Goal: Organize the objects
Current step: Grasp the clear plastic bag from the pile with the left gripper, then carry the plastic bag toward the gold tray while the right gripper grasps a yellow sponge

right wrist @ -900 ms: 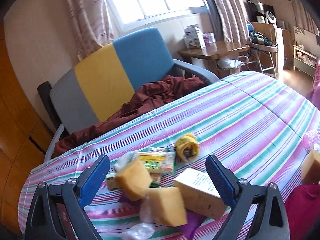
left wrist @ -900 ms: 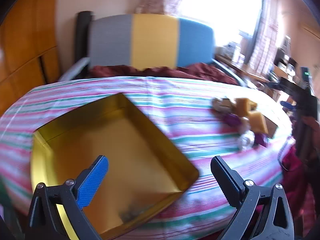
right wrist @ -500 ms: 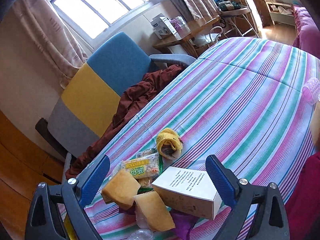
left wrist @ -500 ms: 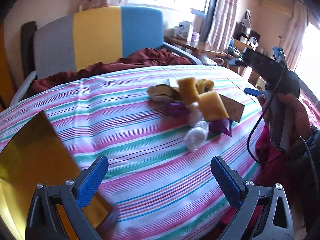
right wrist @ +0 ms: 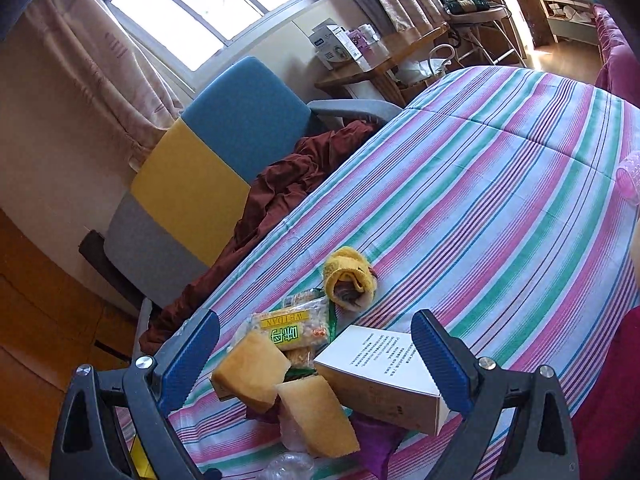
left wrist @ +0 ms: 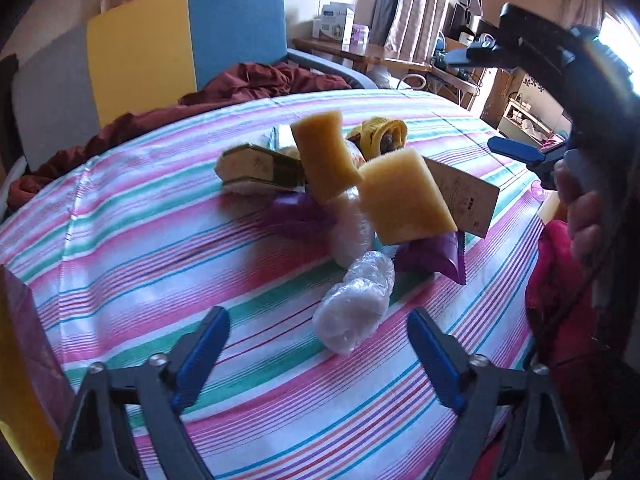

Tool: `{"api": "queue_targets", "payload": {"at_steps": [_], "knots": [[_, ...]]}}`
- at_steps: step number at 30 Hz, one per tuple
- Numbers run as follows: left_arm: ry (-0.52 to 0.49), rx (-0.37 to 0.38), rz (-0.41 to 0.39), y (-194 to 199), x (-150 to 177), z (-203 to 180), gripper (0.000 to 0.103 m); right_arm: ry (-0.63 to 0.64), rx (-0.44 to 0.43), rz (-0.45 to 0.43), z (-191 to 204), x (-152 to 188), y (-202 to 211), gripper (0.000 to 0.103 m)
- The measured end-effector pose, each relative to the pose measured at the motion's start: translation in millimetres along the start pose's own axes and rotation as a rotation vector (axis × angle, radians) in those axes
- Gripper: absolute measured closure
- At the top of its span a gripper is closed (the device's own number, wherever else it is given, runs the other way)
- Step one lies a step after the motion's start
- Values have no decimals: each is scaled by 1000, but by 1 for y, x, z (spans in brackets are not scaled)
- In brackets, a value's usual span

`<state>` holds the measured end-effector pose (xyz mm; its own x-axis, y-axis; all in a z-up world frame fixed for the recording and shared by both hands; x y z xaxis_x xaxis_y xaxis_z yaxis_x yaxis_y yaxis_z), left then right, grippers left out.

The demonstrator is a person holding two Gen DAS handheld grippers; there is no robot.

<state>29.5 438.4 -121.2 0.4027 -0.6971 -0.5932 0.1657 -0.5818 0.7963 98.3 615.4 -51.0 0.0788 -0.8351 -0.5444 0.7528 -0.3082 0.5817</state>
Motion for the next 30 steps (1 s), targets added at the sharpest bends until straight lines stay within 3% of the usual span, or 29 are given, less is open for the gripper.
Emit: {"api": "queue_targets", "payload": {"at_steps": [6,8,11,12,16,23,27,30], "knots": [[-32,41,24,-19,-5,-12,22,-17,0,4,-3,1,-1,5],[-41,48,32,-25,-6,-15,27,-23,1,13,-5,1,-2,5],[-55,40,58,-41,-5,-18,45,-20,6,7,-6,0,-1,5],[-48,57,78,-46,-2,-17,64,-21,6,6,-6,-1,-1,5],[-42,70,47,-37,8,-13,65,-27,17,0,-10,-2,-1,5],[-9,8,-30,-5,49,9,65,-11,33,16,-9,0,-4,5],[35,9,-58,2,55,19,65,49,-29,49,10,7,-5,6],[58,20,-64,1,56,20,65,136,-95,106,34,20,-11,15]]}}
Point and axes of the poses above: each gripper's, at about its wrist camera, not at the fingertips, and y roughly against the way its jaws point, z to its left, x to its underside, the point moved 9 cm from there along -y, roughly the way its jaws point
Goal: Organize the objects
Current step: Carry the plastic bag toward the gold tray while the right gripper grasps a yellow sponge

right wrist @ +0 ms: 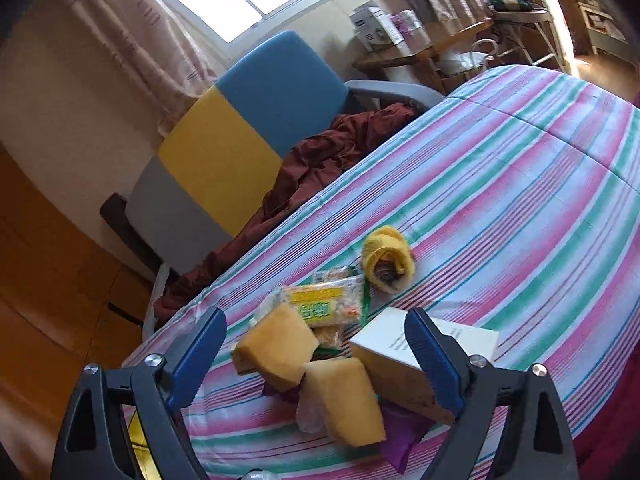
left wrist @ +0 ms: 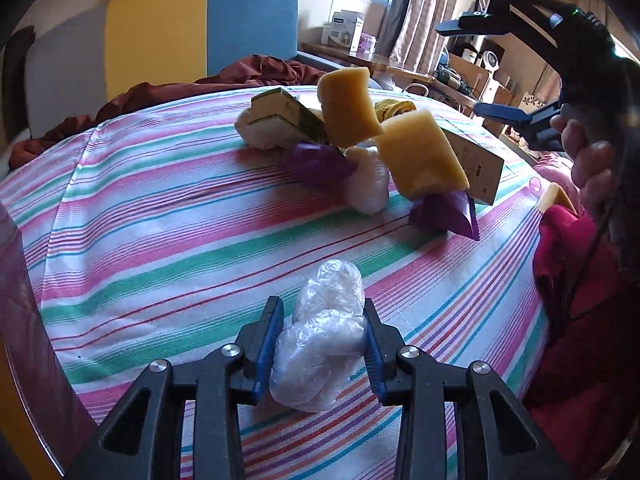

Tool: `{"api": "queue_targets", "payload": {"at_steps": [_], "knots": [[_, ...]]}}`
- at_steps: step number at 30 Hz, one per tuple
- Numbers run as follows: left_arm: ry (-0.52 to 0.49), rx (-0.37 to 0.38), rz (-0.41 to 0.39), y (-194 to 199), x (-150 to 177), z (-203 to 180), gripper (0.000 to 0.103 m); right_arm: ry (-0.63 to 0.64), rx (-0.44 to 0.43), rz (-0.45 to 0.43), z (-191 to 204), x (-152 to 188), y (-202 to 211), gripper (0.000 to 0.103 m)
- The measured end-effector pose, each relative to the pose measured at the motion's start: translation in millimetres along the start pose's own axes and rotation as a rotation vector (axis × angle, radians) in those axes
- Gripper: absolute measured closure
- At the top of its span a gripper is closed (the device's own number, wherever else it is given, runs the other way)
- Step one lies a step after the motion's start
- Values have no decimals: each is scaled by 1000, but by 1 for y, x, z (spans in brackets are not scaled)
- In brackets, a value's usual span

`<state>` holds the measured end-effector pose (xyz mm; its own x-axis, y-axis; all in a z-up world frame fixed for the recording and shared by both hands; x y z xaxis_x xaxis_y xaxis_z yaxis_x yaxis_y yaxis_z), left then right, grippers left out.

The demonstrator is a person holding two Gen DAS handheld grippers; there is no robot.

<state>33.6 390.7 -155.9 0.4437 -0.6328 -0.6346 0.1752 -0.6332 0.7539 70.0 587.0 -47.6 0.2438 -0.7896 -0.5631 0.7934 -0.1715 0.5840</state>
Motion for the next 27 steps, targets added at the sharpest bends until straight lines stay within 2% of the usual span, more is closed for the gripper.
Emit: {"api": "queue_targets", "payload": {"at_steps": [1,3,4,5,8,15,16,17,18,23,27], "knots": [[4,-2,-3,1,1,1,65,39,-2,24,8,5,-4,17],[15,-3,-7,2,2,1,65,99,32,86,14,17,-14,26],[21,-2,-7,2,-1,1,65,111,39,114,15,22,-19,35],[25,0,-8,4,1,3,65,117,41,133,15,26,-21,38],[29,-1,-8,6,1,3,65,127,78,155,11,31,-22,42],[27,-18,-12,9,3,6,65,134,192,274,-9,50,-37,43],[26,-20,-12,9,3,5,65,146,208,295,-11,54,-39,48],[25,-23,-12,9,3,5,65,163,230,313,-12,57,-42,60],[25,-26,-11,8,2,6,65,183,260,328,-15,60,-45,62],[38,-27,-25,24,-1,6,65,213,279,313,-15,57,-45,66],[29,-35,-90,59,-13,6,65,212,292,294,-17,52,-43,66]]}}
Point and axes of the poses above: each gripper's, at about its wrist camera, not at the fingertips, and y roughly against the way its jaws point, z to its left, x to its underside, the point moved 9 cm from there along -y, roughly the way its jaws point
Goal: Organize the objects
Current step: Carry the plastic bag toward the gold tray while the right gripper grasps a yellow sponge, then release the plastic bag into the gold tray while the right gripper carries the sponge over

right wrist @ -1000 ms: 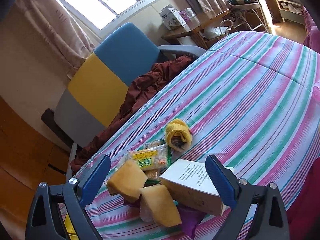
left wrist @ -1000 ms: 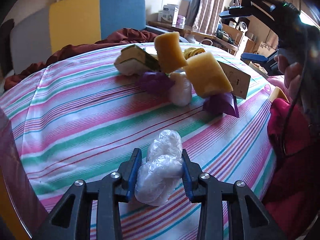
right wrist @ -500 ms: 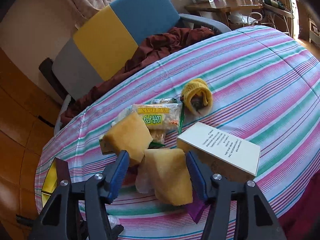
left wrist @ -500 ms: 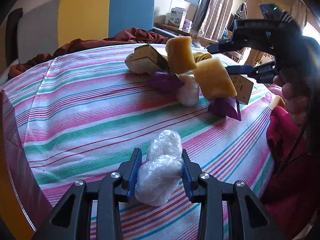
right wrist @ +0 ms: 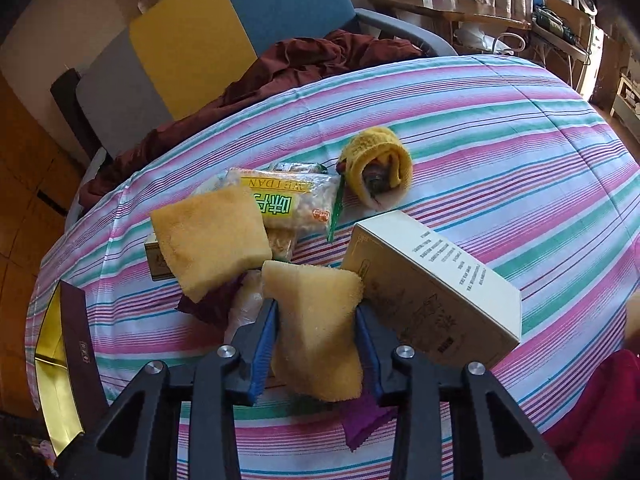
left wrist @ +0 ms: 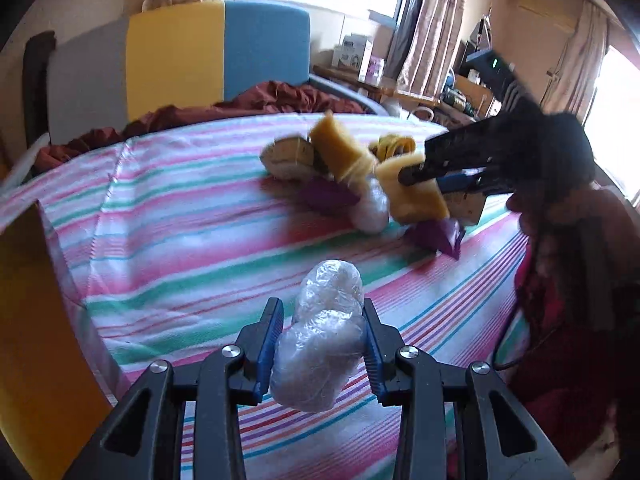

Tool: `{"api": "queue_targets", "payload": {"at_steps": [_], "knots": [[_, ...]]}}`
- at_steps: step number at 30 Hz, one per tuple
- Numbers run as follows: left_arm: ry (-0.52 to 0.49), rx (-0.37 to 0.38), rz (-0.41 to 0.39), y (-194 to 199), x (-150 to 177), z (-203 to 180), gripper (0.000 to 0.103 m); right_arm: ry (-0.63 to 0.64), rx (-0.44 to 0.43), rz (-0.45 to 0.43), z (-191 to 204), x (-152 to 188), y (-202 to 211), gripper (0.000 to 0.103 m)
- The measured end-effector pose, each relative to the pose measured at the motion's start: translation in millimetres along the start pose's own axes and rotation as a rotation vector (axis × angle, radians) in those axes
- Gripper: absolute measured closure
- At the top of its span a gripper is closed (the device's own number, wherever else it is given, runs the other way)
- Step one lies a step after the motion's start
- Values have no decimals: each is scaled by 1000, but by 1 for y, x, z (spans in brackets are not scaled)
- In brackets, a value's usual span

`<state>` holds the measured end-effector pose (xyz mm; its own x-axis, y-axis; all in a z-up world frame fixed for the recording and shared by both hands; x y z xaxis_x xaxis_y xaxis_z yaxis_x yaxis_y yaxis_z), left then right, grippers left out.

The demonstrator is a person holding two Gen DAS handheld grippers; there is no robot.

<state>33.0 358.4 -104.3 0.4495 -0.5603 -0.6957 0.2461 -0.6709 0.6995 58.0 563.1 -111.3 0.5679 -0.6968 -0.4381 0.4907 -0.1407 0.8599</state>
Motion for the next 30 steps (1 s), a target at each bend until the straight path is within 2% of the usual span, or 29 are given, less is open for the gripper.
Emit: {"api": "queue_targets", "payload": {"at_steps": [4,7,14,18,22,30], "knots": [[74,-42,-53,34,-13,29,65,15,-14,-31,5,-3,7,66],[170,-102,-72,59,-13,68,65,25,-20,-63,9,-8,13,66],[424,-304,-28,104,21,195,65,73,-40,-194,21,-19,38,66],[547,-397,-9,125,39,258,64,95,-45,-224,26,-23,42,66],[648,-462,31,131,52,315,64,108,-45,-225,30,-23,40,66],[735,-594,112,121,72,379,64,116,-56,-261,32,-24,47,66]]}}
Point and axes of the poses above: each gripper's, at about its wrist camera, not at the fingertips, and y roughly against the way its jaws point, z to its left, x to its underside, the point moved 9 cm from there along -y, roughly the way its jaws point
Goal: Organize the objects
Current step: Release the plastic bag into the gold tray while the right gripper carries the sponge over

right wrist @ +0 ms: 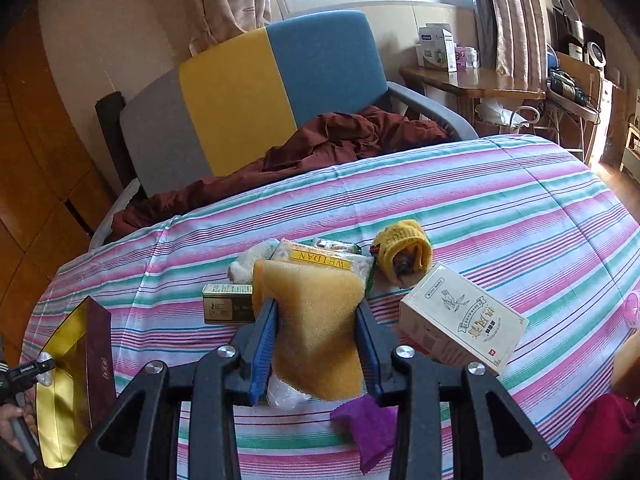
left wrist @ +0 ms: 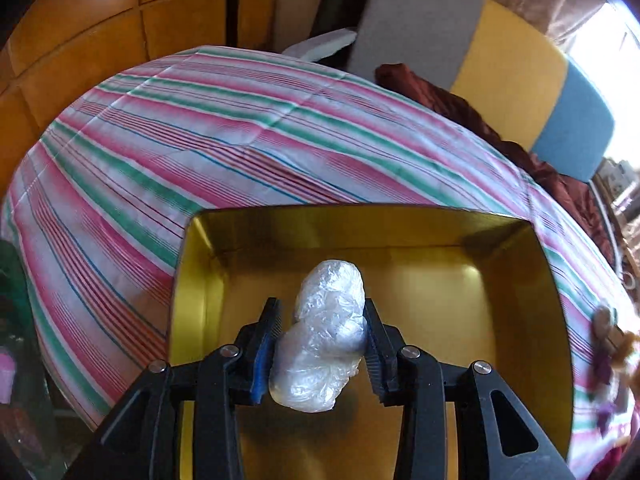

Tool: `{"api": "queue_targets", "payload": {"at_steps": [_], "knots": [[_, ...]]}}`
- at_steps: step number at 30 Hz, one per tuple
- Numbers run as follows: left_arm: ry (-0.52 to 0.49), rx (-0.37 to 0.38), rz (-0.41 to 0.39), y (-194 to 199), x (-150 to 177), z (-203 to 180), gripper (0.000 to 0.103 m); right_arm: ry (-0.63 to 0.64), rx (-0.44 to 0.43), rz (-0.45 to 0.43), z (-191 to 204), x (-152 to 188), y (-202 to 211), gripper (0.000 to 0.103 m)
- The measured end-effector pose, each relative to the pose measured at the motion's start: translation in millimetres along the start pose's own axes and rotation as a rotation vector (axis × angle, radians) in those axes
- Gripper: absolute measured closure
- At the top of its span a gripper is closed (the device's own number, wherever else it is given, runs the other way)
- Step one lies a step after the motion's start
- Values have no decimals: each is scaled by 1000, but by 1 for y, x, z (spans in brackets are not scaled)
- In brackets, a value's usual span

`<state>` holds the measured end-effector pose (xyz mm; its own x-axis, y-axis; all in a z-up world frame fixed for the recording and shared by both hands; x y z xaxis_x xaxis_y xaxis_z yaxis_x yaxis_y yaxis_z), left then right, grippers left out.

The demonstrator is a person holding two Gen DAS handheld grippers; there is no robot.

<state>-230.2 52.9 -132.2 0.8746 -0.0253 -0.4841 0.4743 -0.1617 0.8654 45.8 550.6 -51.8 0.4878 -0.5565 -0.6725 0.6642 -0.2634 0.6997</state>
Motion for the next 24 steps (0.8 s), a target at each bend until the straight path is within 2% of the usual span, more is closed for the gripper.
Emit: {"api": "queue_targets", "payload": {"at_steps": [5,7,9,13,17,21,24], "knots": [[12,-48,-4,-12,-8,13,60,23,-15,-43,6,-6,8,66],[18,-54,-21,-9,-9,16,44,37,-24,-51,11,-7,9,66],[12,-56,-52,0,-10,17,40,56,-23,-52,15,-6,9,66],[-19,-51,-105,19,-9,15,40,89,-14,-36,20,-3,5,66],[-56,-25,-183,54,2,5,40,100,-22,-18,22,0,1,66],[-84,5,-256,86,19,-4,29,157,-19,6,34,6,-4,66],[-103,21,-273,98,34,-8,29,194,-13,15,44,11,-6,66]]}}
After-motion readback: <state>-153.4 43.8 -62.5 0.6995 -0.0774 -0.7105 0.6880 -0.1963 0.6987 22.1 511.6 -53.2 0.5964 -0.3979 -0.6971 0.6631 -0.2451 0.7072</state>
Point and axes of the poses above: each gripper's, at about its wrist camera, not at the fingertips, and y roughly against the way its jaws point, z to its left, x to its underside, the point moved 9 cm from there along -y, roughly the way its jaws point
